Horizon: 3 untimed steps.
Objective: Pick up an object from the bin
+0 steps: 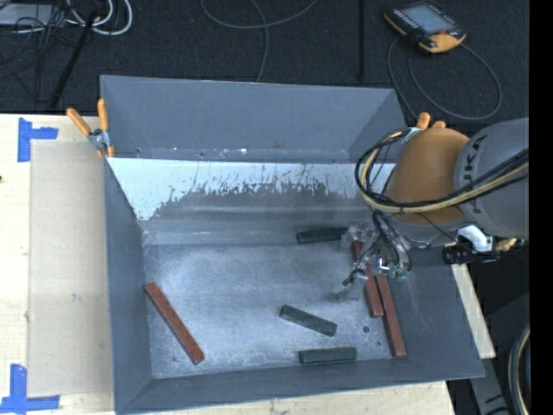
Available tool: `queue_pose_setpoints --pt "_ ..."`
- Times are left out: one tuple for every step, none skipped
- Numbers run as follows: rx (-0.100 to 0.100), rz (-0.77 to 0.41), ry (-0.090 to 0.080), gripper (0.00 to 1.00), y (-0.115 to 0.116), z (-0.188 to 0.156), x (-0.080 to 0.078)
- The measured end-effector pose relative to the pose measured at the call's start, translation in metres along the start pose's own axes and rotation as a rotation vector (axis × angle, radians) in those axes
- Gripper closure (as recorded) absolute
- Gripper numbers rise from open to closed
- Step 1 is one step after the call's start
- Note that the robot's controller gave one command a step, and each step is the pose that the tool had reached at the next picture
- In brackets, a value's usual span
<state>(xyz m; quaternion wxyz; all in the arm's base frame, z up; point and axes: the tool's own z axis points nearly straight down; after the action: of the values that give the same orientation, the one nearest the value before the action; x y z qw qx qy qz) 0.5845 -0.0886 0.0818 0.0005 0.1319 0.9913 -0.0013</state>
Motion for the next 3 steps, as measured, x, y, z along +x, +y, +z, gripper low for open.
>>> queue_pose_setpoints --pt "-0.001 0.046 0.003 0.00 0.040 0.009 0.043" --pt "-0.008 0.025 0.004 0.00 0.051 0.010 0.074" --pt "0.001 0.092 0.000 0.00 0.050 0.003 0.116"
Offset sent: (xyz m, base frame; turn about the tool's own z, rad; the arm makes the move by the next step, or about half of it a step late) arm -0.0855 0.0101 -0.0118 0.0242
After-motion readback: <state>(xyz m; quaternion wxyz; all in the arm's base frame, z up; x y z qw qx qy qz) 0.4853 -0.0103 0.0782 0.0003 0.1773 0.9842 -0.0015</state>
